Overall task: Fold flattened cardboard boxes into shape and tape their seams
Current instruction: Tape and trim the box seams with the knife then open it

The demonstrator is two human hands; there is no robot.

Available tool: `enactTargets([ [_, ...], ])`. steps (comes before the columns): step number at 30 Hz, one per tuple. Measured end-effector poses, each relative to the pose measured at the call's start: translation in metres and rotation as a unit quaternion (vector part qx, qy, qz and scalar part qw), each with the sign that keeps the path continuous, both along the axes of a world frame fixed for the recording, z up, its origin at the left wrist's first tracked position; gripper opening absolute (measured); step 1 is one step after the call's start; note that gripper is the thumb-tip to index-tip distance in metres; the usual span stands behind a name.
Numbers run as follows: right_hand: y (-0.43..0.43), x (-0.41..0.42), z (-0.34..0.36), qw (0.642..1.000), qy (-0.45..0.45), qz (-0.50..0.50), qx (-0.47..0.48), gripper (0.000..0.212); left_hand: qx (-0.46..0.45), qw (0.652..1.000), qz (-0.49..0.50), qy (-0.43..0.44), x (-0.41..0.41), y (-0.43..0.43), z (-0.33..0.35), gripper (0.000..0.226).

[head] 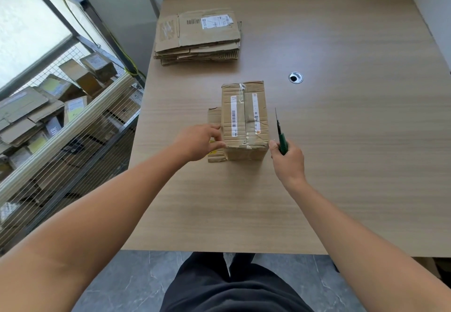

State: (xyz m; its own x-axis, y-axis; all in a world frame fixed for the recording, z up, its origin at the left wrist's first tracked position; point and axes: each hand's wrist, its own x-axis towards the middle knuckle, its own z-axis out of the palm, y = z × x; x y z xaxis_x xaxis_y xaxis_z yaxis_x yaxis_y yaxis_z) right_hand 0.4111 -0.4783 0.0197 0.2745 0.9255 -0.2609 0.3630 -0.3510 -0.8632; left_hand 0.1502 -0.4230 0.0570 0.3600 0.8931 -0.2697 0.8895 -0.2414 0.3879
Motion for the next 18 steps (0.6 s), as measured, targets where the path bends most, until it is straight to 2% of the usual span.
enactTargets([
  [4, 0.007, 0.002, -0.009, 0.989, 0.130, -0.014, -0.065, 0.029, 0.012, 1.000, 0.000, -0.018, -0.003, -0.003, -0.006, 0.024],
  [6, 0.010, 0.005, -0.011, 0.985, 0.148, -0.007, -0.089, 0.026, 0.017, 1.000, -0.001, -0.022, -0.003, -0.004, -0.008, 0.025],
  [8, 0.010, 0.010, -0.013, 0.998, 0.037, 0.032, -0.026, 0.027, 0.017, 0.999, 0.003, -0.029, -0.002, -0.004, -0.008, 0.025],
  [10, 0.009, 0.016, -0.011, 0.990, -0.077, 0.077, 0.087, 0.027, 0.010, 0.999, 0.009, -0.037, -0.002, -0.002, -0.007, 0.024],
  [12, 0.012, 0.020, -0.009, 0.968, -0.096, 0.147, 0.181, 0.026, 0.004, 0.999, 0.012, -0.038, -0.002, -0.001, -0.007, 0.023],
  [13, 0.015, 0.020, -0.010, 0.958, -0.091, 0.183, 0.200, 0.026, 0.003, 0.999, 0.010, -0.037, -0.002, 0.000, -0.007, 0.022],
  [18, 0.033, 0.016, -0.019, 0.933, -0.101, 0.253, 0.235, 0.022, 0.006, 0.999, 0.004, -0.047, -0.003, 0.002, -0.009, 0.022],
])
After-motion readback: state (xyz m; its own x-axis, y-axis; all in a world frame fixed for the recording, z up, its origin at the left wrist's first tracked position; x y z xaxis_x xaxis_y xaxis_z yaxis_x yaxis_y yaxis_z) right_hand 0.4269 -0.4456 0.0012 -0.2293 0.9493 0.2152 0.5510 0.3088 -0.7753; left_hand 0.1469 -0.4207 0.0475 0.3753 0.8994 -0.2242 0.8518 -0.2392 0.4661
